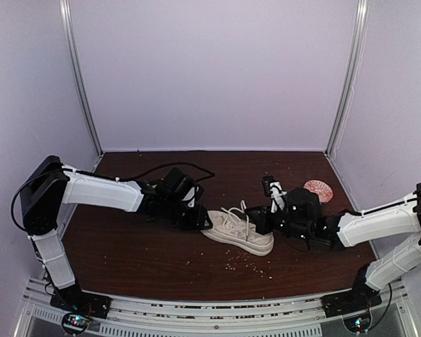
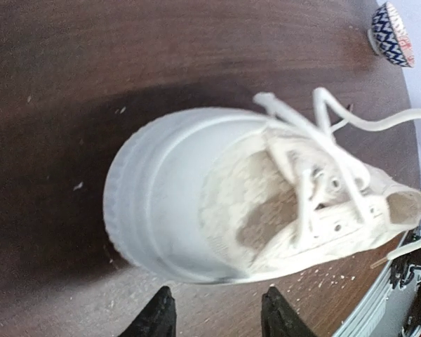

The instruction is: Tie the shoes

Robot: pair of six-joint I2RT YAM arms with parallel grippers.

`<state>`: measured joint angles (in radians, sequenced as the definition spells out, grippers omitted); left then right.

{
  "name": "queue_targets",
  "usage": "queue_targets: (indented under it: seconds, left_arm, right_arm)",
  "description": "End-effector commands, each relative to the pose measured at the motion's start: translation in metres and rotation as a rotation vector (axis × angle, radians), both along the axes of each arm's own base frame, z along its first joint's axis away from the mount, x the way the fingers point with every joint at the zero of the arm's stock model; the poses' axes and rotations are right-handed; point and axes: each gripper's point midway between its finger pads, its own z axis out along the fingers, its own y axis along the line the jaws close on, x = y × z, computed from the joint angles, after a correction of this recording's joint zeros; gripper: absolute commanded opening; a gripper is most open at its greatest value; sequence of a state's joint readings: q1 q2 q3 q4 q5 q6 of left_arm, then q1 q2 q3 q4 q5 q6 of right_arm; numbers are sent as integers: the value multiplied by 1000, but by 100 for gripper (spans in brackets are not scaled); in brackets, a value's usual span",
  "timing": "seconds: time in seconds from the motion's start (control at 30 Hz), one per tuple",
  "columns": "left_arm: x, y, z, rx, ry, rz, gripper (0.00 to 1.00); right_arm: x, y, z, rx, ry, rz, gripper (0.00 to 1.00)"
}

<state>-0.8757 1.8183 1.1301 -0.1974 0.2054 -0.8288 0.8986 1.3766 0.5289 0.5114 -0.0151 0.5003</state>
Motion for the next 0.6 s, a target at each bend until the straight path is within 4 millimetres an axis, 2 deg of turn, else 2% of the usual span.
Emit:
queue_targets:
  seconds: [0.0,0.1,0.23,0.47,0.57]
  left_arm:
    - [5,4,14,-64,0,88,47]
    - [2,-7,13,-145,19,67,54]
    - [5,-22,5,-188,26,25,54]
    - [30,-46,3,-196,-59,-50,49]
    - [41,-53,6,-210,-84,-76,48]
  right_arm:
    - [-18,-13,-30,-149,99,60,0]
    - [-23,-14,-29,-177,117,88,0]
    - [-32,-13,-26,-173,142,128,0]
    - [-57,-12,-22,-104,206,204,0]
    - [-69,-14,-27,-87,235,224,0]
